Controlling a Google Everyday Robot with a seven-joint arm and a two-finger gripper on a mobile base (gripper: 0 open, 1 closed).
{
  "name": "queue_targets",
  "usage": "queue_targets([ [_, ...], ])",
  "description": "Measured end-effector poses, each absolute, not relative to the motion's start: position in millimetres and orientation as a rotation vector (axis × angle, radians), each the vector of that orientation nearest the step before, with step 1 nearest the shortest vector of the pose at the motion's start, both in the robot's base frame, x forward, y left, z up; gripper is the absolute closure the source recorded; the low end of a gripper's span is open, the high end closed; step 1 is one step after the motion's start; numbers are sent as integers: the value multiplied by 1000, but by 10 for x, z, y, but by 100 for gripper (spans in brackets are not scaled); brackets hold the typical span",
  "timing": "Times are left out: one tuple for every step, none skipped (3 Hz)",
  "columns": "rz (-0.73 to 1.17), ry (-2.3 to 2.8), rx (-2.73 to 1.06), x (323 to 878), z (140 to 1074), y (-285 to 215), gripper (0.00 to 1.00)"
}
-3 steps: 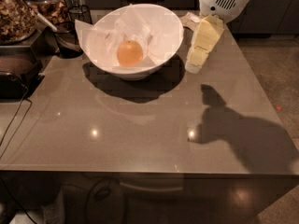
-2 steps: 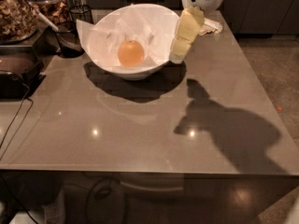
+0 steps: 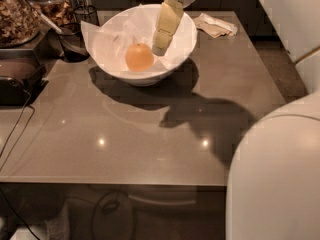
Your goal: Pick orange from white bowl
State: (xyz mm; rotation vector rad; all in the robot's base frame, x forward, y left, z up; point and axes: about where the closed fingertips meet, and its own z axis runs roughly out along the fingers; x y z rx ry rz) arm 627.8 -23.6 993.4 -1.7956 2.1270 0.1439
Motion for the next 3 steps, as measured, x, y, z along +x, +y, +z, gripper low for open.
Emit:
queue_targets([
  [133, 2100, -1760, 6360, 9968, -213, 0],
  [206, 2082, -1748, 6521, 9902, 4, 0],
  [268, 2089, -1733, 6724, 9822, 226, 0],
])
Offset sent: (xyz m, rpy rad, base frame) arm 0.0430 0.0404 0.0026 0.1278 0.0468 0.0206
